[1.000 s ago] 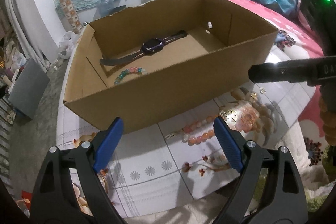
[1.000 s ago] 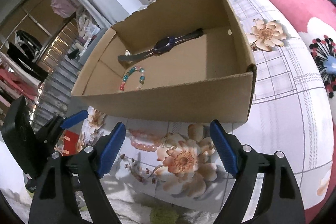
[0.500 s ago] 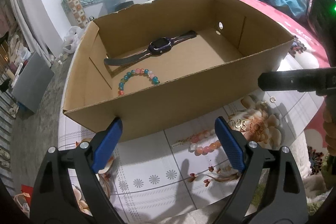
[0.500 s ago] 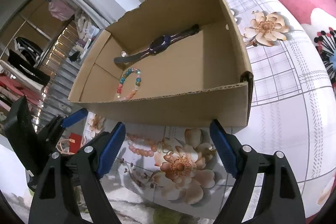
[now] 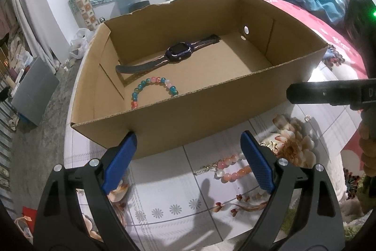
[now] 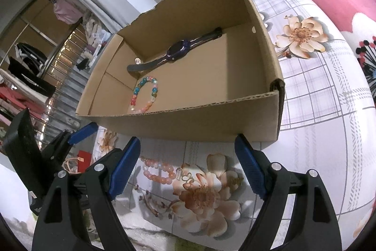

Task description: Organize jewelry

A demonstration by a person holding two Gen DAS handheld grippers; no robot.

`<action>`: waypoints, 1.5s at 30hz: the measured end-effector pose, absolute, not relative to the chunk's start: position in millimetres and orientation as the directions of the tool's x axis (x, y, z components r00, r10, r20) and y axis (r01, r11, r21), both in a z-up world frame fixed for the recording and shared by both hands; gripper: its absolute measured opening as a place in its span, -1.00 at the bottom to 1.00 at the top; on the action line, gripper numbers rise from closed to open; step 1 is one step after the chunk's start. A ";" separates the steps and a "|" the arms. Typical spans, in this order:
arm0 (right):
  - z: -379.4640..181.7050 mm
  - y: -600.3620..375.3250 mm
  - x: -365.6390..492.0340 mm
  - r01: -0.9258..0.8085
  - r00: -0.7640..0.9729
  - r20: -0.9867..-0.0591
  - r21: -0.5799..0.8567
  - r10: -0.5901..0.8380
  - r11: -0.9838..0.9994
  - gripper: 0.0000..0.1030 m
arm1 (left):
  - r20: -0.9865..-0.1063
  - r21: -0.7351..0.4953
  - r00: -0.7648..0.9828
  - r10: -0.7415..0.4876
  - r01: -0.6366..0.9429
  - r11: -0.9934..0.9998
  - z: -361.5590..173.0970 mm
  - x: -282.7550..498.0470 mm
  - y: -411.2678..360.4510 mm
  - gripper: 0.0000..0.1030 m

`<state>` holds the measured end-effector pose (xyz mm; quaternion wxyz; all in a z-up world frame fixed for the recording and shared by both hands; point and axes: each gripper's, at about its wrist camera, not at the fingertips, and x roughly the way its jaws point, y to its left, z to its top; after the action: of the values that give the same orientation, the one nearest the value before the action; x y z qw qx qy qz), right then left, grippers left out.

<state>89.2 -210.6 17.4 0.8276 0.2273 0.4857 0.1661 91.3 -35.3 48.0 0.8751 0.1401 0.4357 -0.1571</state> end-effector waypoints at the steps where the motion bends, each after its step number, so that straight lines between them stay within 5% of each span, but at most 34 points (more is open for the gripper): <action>1: 17.4 -210.2 87.6 -0.053 0.474 -0.731 0.534 0.492 0.844 0.56 | -0.806 0.107 0.572 -0.155 0.398 0.911 48.1 91.0 -35.6 0.67; 15: 23.8 -227.2 50.6 0.020 0.519 -0.776 0.431 0.359 0.902 0.66 | -0.766 0.050 0.603 -0.222 0.400 0.915 58.0 80.8 -15.7 0.67; 23: 33.6 -215.9 18.0 0.013 0.586 -0.786 0.249 0.194 0.969 0.67 | -0.748 -0.010 0.604 -0.274 0.402 0.915 54.3 62.0 13.4 0.67; 28: 31.6 -190.1 3.1 -0.046 0.599 -0.768 0.250 0.227 0.967 0.67 | -0.757 -0.039 0.570 -0.318 0.447 0.894 39.9 53.6 12.2 0.67; 33: 19.2 -159.6 -2.3 -0.087 0.567 -0.778 0.273 0.273 0.958 0.61 | -0.754 0.010 0.575 -0.318 0.494 0.870 28.2 48.9 1.9 0.33; 38: 9.5 -141.2 4.7 -0.110 0.528 -0.787 0.308 0.318 0.945 0.15 | -0.771 0.038 0.551 -0.318 0.539 0.841 18.3 56.4 -6.8 -0.12; 45: 0.5 -135.2 9.4 -0.107 0.492 -0.797 0.342 0.349 0.933 0.00 | -0.765 0.029 0.513 -0.389 0.631 0.775 17.3 62.8 -29.3 -0.23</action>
<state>9.4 -135.2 0.5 0.8548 0.1245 0.4858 0.1333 62.8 -29.3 17.3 0.8560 0.1540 0.3935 -0.2980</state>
